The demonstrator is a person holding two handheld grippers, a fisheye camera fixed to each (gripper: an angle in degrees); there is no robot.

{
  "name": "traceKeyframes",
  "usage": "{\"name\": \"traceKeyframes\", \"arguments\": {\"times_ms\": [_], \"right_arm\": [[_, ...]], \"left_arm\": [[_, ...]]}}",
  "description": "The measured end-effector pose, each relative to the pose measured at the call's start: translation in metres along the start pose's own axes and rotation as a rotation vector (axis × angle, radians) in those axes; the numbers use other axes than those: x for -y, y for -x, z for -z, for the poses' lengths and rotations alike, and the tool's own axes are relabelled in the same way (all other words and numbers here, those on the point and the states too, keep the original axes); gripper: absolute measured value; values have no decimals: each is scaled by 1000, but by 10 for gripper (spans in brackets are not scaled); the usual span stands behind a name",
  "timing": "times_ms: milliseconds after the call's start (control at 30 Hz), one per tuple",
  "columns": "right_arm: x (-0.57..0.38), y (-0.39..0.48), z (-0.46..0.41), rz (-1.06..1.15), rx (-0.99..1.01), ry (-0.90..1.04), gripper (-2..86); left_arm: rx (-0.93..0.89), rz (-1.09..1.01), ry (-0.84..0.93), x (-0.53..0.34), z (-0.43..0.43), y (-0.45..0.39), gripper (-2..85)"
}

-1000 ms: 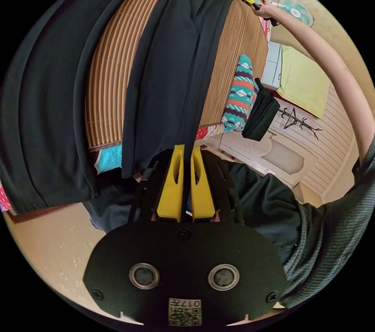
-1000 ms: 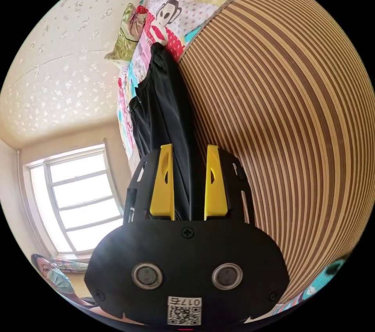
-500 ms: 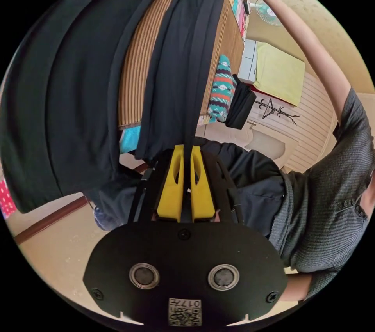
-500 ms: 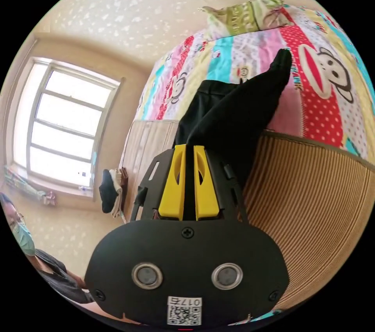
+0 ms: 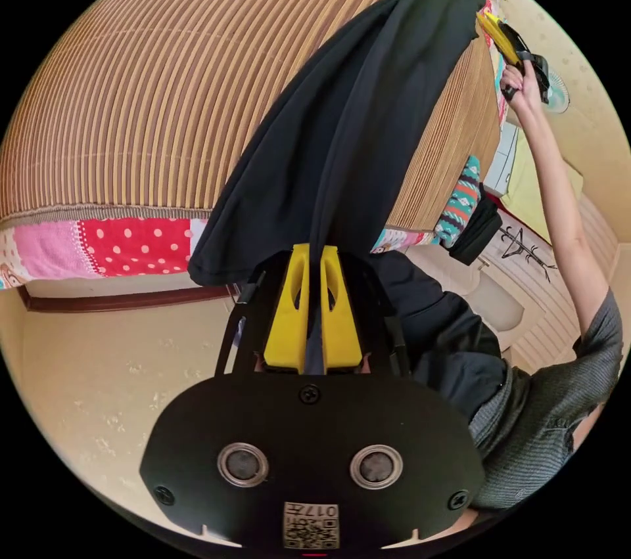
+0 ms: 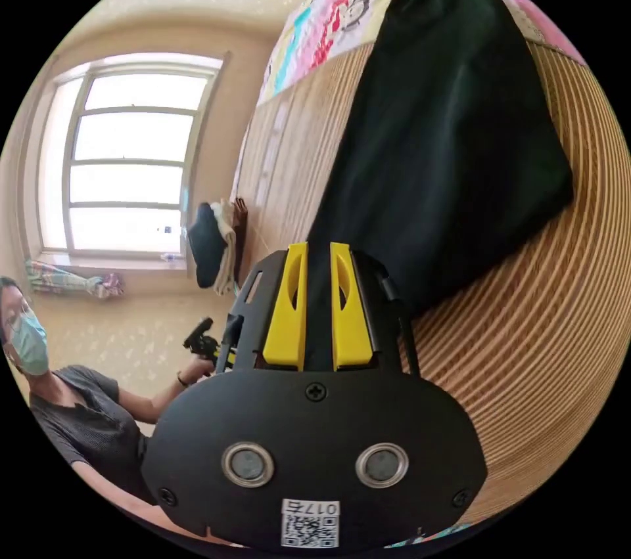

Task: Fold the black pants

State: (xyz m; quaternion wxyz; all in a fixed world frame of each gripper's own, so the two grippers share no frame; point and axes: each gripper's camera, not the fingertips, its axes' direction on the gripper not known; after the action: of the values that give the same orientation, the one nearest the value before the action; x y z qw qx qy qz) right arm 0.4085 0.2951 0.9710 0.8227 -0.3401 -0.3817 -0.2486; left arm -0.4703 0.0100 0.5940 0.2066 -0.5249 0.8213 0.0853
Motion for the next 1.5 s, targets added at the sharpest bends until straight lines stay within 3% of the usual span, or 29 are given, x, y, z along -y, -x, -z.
{"name": "traceKeyframes", "arguments": {"times_ms": [133,200,400,500,667,800,933,1000,1267,1500], "right_arm": [[-141,13,-67,-60,59,132,81],[-216,21,-111,-225,2,183,100],[-303,35,-170,-428,70,183,54],[-315,34,-163,-440,153,123,37],[-319,56,-136,-315,306,31,30],[-321,41,-151,-392,259,38,28],[-311,36,-177,-450,254,65,27],[-305,37,-184,-508,125,112,28],[-308,45,-157,-530,-29,131,35],[-320,22,-156,-554,-23,218,116]], "left_arm": [[125,-74,124,8,-4,-10,5],[148,-112,160,8,0,-14,4],[72,-242,367,3,8,-23,-1],[35,-333,430,-9,26,-36,-3],[-209,-541,431,-39,70,-55,-5],[40,-458,369,-46,77,-27,-4],[170,-350,326,-48,59,-15,-4],[201,-312,324,-50,51,-16,-2],[118,-318,336,-75,34,-46,7],[218,-208,332,-89,23,-60,73]]}}
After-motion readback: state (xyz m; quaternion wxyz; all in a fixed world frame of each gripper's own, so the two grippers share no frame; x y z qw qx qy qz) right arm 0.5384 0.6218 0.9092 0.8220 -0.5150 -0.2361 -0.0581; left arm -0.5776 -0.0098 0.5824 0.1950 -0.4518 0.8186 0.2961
